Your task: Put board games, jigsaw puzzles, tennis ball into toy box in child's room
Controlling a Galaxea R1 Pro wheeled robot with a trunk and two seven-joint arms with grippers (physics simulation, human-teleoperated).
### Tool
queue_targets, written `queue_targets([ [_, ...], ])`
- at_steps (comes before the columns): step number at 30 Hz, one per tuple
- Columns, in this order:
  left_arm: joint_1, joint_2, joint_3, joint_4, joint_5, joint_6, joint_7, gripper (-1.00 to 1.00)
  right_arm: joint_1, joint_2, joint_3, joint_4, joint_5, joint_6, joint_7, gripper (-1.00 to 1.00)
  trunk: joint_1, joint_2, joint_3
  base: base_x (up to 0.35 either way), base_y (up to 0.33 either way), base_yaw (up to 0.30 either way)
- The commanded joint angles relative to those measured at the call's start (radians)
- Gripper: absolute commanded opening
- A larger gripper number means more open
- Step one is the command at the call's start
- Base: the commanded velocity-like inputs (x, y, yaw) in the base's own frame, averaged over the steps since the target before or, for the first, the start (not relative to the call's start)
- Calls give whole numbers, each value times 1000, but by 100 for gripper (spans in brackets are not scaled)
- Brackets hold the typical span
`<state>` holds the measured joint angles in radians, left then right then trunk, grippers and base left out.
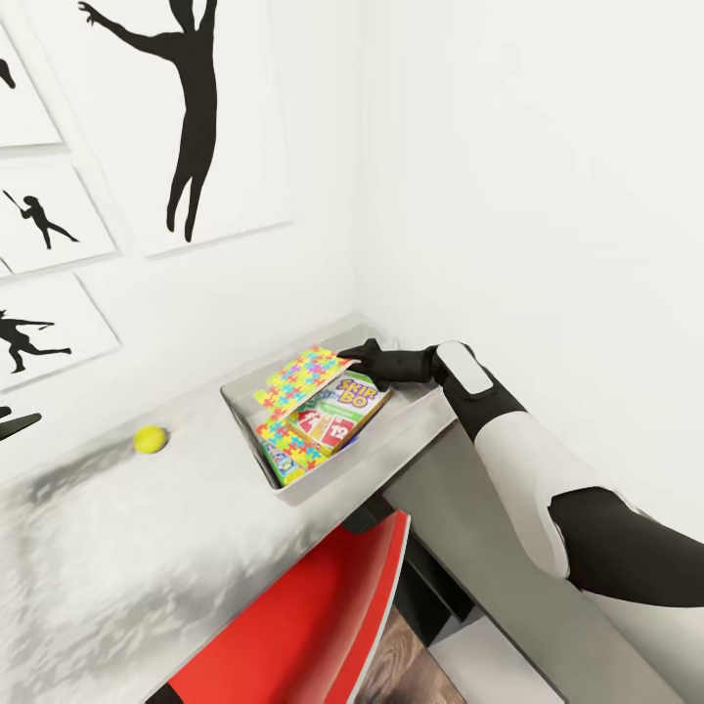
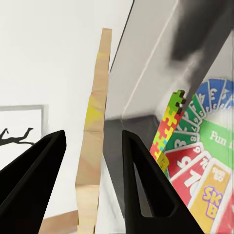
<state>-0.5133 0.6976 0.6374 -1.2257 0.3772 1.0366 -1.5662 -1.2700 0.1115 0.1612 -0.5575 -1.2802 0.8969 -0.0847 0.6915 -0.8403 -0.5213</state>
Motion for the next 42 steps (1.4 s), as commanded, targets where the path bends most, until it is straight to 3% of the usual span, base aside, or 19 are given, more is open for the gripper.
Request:
queue_targets([
  [1,-1,0,0,0,-1,11,-5,100,0,0,2,-1,-12,1,-9,-100,0,-1,-1,0,0,0],
  [5,-1,0,0,0,-1,11,-5,100,3,0,1,-1,-11,2,-9,-100,0,-1,-1,0,0,0],
  [6,-1,0,0,0,-1,11,-5,100,3,0,1,-1,-11,2,-9,100,0,-1,-1,0,0,0],
  [36,-1,0,1,0,0,11,-5,100,4,3,2,-19,-10,-1,-1,100,0,-1,-1,0,0,0],
  [42,-1,0,1,-3,4,11,-5,100,3,4,7,-106,-10,5,0,100,0,-1,-1,0,0,0],
])
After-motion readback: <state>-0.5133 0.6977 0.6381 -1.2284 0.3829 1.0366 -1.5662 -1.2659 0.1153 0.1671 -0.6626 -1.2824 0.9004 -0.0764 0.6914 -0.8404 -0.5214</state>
